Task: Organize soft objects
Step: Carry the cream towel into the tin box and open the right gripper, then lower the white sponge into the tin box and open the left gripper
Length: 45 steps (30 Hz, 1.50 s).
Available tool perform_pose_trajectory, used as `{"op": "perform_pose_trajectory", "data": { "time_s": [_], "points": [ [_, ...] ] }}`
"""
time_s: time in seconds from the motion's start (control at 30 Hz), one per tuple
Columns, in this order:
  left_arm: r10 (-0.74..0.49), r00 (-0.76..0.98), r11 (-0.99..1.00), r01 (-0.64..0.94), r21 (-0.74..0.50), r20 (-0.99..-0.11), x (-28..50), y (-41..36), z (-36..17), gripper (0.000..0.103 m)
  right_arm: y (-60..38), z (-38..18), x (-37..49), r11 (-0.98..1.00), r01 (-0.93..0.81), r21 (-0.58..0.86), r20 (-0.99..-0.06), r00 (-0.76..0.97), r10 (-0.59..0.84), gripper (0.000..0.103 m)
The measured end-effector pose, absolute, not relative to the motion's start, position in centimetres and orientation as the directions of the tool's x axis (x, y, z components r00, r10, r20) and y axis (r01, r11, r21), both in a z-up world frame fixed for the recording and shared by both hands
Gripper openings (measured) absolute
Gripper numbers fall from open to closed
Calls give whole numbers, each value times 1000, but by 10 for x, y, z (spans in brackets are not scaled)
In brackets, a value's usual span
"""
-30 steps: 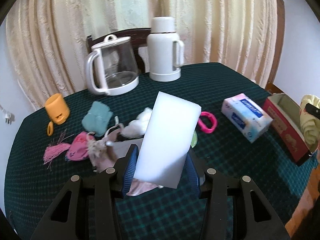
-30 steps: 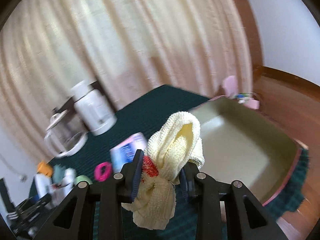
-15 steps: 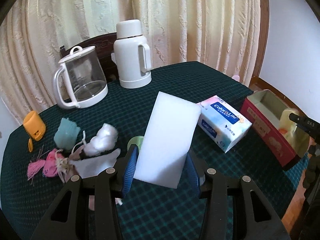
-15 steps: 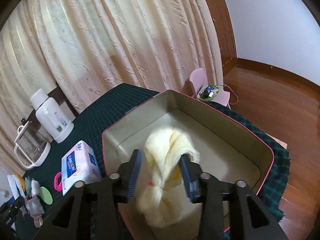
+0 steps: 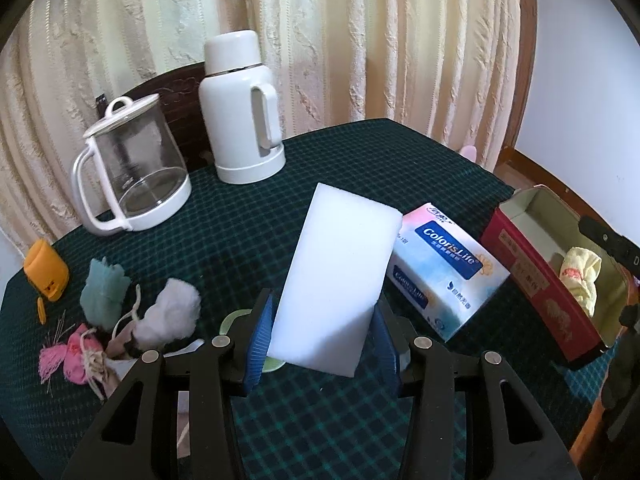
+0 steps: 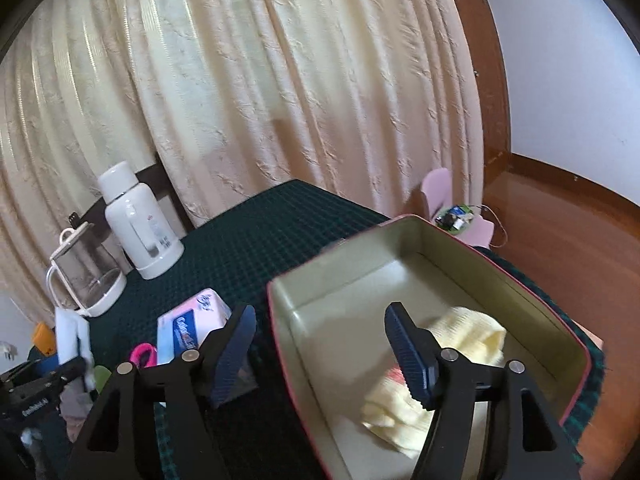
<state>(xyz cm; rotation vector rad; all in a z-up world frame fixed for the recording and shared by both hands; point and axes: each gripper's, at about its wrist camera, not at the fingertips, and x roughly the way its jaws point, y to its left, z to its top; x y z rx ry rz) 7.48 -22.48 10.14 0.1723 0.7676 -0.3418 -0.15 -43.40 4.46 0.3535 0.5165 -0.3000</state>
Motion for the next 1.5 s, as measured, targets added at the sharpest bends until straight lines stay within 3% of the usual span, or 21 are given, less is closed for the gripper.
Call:
{"op": "perform_pose_trajectory", "data": {
  "time_s": [0.4,0.93,1.1,1.5],
  "points": [
    [-256,648,924,382,15,-718,93,-233,93,48,-496,35,-17,834,497,242,-523,790,-319,79],
    [-280,626,907,421,13,-728,101,-250,87,48,-491,33,63,941,292,170,-521,837,-166,79],
    [-326,609,881,473,1,-724,102,-272,96,48,-488,34,79,937,302,178,-519,837,-171,79],
    [-514,496,750,657,-85,-700,125,-378,119,48,-514,62,-6,830,489,269,-427,833,-352,86]
  ]
}}
